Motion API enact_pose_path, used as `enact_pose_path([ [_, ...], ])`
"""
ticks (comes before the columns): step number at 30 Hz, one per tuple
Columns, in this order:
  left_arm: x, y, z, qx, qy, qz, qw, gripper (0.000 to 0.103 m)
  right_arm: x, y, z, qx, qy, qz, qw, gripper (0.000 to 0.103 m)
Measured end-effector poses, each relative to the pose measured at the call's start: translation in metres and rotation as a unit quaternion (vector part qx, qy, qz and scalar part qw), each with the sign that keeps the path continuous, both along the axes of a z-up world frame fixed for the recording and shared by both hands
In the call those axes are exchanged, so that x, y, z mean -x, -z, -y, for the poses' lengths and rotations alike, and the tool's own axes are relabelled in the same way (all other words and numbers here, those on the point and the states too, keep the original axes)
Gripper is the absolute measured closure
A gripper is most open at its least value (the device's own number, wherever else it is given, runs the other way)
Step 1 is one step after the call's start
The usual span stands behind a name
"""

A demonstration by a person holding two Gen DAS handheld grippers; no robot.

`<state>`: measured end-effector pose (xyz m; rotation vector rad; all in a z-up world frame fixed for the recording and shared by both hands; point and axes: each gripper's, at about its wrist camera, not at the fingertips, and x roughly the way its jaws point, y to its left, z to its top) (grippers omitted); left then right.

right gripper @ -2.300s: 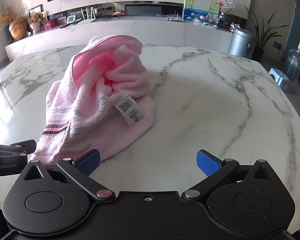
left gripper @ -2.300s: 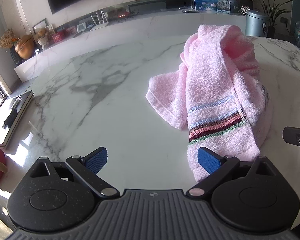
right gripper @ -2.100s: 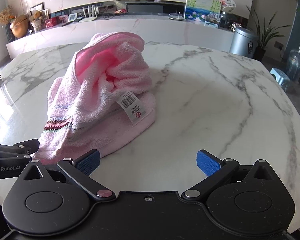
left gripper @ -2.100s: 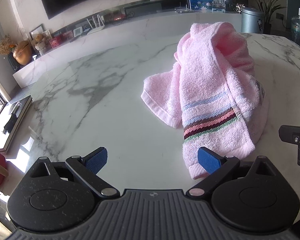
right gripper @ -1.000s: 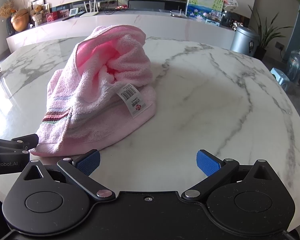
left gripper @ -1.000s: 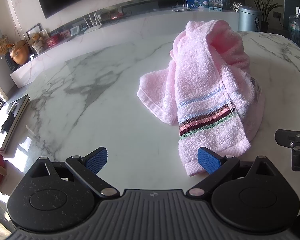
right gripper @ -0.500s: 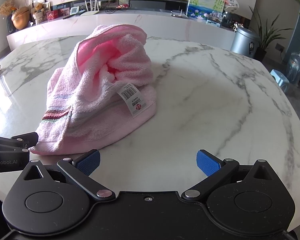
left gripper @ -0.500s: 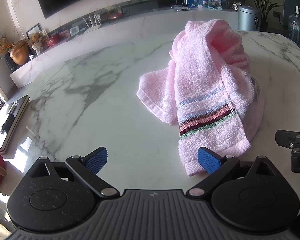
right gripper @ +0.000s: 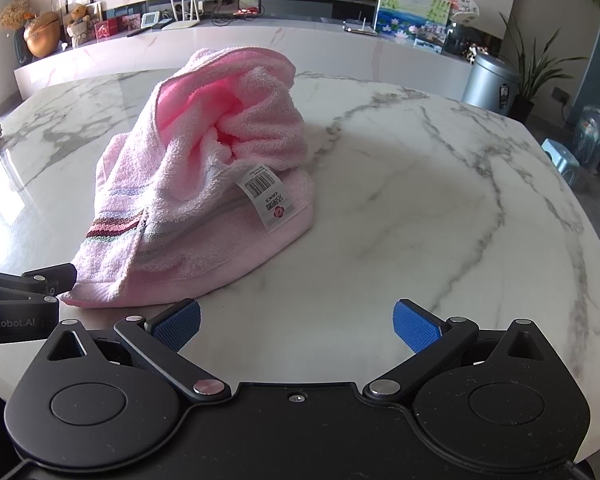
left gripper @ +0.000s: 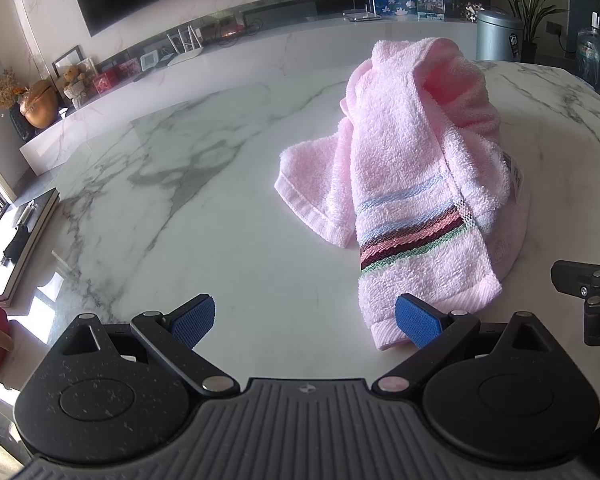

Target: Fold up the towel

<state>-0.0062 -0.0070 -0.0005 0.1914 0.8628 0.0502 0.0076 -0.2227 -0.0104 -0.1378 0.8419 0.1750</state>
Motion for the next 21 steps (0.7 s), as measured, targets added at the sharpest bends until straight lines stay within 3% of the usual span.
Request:
enact_pose_path([
  [11, -0.011, -0.029, -0.031, 0.007, 0.000, 0.025, 0.9997, 0.005, 0.007, -0.015, -0.010, -0.014, -0.046, 0.015, 0.999, 0.001],
  [14, -0.019, -0.032, -0.036, 0.010, 0.013, 0.025, 0.9996, 0.007, 0.010, -0.018, -0.016, -0.029, -0.077, 0.014, 0.997, 0.007],
  [17, -0.027, -0.031, -0.037, 0.014, 0.036, 0.020, 0.9991, 0.012, 0.011, -0.020, -0.024, -0.040, -0.101, 0.008, 0.994, 0.017],
  [21, -0.038, -0.028, -0.036, 0.026, 0.065, 0.010, 0.9975, 0.030, 0.013, -0.022, -0.032, -0.052, -0.126, 0.000, 0.991, 0.022],
])
